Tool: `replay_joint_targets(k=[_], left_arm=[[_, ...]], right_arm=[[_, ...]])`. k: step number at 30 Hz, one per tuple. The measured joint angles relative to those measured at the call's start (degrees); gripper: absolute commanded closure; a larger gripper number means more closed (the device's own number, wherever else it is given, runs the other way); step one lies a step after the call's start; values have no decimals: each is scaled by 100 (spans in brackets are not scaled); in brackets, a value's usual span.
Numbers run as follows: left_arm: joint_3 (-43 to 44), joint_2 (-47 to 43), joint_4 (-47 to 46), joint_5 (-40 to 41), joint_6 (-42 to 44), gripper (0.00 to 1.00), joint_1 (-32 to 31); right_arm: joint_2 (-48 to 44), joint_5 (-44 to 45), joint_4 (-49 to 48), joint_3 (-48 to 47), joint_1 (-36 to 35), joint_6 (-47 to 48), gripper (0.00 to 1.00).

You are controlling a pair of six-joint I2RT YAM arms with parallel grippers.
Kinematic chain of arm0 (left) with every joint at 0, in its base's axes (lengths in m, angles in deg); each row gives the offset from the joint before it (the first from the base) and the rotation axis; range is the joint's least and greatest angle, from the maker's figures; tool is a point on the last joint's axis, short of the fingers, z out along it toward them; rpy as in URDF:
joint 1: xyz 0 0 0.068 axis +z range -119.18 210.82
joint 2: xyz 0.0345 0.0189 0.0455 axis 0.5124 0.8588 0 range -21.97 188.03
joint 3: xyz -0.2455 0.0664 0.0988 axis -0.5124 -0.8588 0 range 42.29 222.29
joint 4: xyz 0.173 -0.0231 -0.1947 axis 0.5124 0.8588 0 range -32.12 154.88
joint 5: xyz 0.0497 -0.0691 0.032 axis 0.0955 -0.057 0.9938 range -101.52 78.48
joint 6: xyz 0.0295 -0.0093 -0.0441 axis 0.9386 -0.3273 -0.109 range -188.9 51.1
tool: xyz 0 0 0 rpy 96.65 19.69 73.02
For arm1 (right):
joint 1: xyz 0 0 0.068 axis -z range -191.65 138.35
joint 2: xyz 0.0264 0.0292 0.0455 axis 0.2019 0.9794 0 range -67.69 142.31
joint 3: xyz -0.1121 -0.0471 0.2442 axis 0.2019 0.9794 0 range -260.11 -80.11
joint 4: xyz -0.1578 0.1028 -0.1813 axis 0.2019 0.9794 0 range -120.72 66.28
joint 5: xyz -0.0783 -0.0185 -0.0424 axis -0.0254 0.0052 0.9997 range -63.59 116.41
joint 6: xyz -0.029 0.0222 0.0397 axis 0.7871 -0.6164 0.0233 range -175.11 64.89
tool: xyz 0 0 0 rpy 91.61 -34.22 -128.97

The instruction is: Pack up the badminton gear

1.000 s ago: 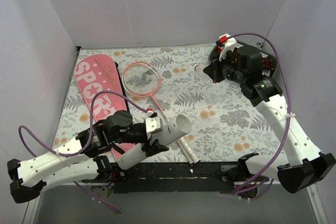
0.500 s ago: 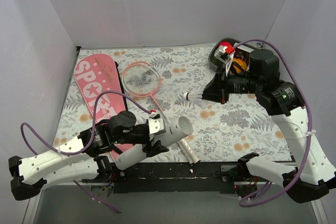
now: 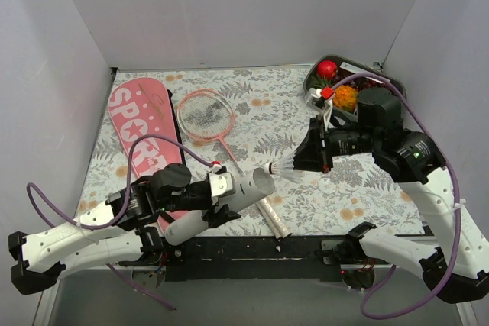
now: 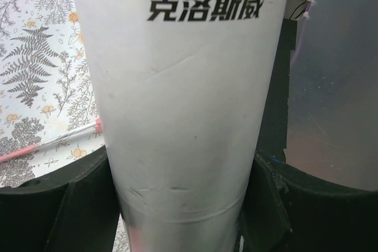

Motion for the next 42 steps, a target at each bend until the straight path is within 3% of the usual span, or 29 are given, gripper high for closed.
replay_joint_targets(k=[10,18,31,32,34,39,42], left_arm=[[0,-199,90,26,39,87,-7],[0,-205,92,63,55,87,-35],[0,-470,649,168,160,87,-44],[0,-487,680,168,175,87,-50],[0,-505,713,164,192,87,-57],[-2,-516,730,166,192,87,-68],[-4,-538,691,153,195,87,-68]], right_arm=[[426,511,52,184,-955,-122,99],[1333,1235,289,-455,-1998,-136,99],[2006,3174,459,-763,-3687,-494,99],[2011,3309,479,-778,-3764,-540,96],[2026,3519,544,-831,-3864,-577,81],[1961,3954,750,-1025,-3941,-612,56],[1908,4151,918,-1270,-3989,-632,51]])
